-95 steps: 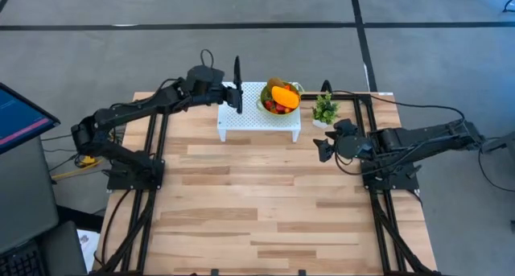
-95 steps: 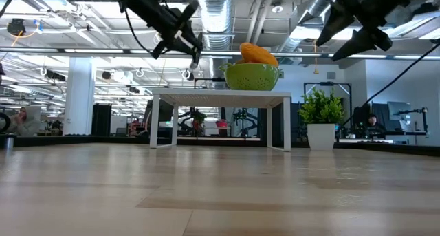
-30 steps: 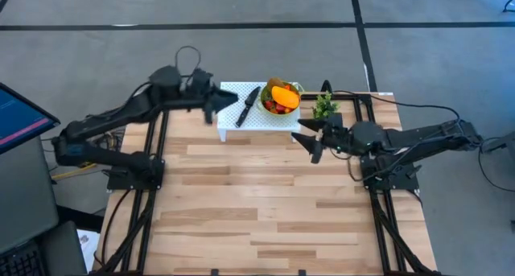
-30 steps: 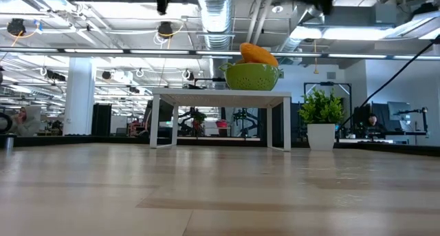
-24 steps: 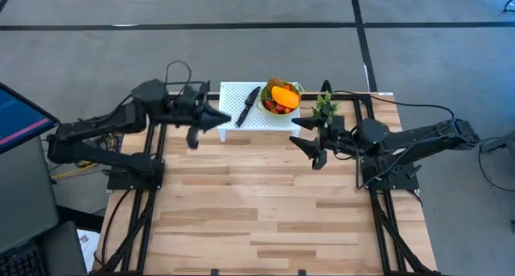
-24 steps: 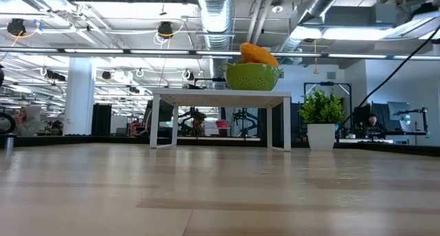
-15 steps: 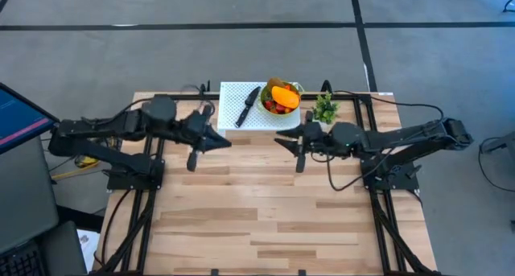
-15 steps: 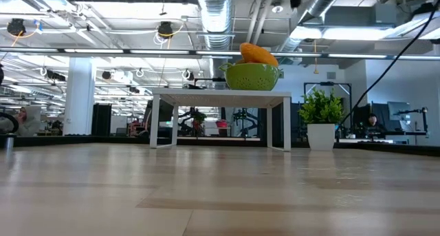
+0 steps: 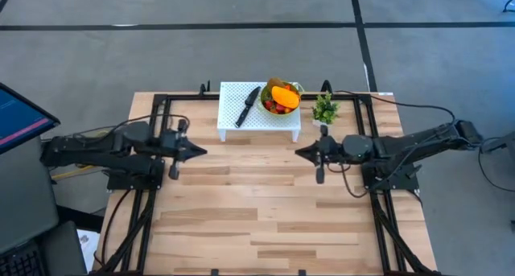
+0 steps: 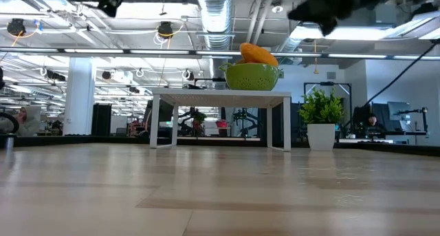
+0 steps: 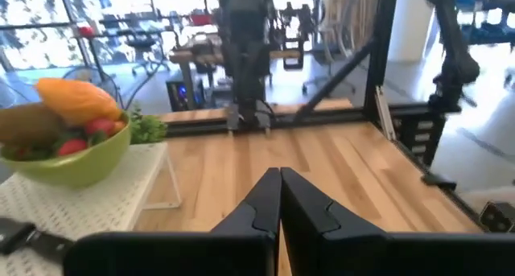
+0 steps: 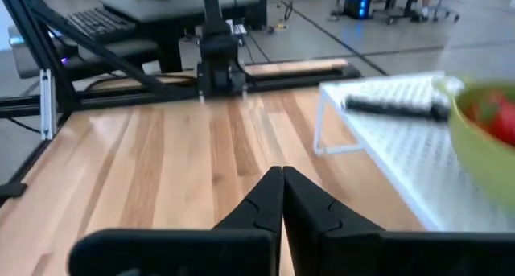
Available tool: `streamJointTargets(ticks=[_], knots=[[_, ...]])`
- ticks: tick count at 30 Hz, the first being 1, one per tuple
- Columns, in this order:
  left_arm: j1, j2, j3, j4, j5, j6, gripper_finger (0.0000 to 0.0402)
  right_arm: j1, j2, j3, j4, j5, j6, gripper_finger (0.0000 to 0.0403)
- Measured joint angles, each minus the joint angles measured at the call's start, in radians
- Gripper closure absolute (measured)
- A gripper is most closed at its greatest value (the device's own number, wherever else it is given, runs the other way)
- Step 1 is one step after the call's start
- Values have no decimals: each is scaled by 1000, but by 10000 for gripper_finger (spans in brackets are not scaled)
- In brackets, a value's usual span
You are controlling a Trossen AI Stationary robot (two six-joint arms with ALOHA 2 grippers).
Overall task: Pick & Place Fruit
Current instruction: Return to Home Position
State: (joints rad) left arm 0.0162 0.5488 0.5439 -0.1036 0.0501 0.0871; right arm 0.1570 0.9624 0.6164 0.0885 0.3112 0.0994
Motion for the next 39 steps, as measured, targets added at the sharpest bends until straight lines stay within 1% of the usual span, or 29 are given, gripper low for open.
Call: streamJointTargets(ticks=[6, 11, 15, 19, 21, 24, 27, 29, 33, 39], knots=[[41, -213, -134, 19, 9, -23, 401, -3, -201, -196, 32, 0, 40, 398], [69, -318, -205, 19, 6, -44, 401, -4, -402, -358, 108, 0, 29, 399], [102, -350, -249, 19, 2, -50, 401, -7, -589, -455, 103, 1, 12, 400], [142, -353, -289, 21, 8, -64, 401, -20, -749, -538, 69, 1, -25, 401], [166, -352, -311, 17, 37, -68, 401, -31, -831, -554, 30, 2, -29, 401], [215, -352, -336, 23, 98, -93, 401, -46, -949, -567, -78, 1, -29, 402], [269, -352, -365, 39, 166, -107, 401, -60, -959, -571, -124, 3, -31, 400], [300, -351, -386, 57, 189, -112, 401, -63, -943, -567, -133, 3, -17, 399], [340, -345, -433, 60, 190, -113, 399, -62, -906, -571, -140, 3, 55, 399], [344, -338, -460, 61, 191, -112, 400, -63, -891, -571, -141, 3, 59, 399]])
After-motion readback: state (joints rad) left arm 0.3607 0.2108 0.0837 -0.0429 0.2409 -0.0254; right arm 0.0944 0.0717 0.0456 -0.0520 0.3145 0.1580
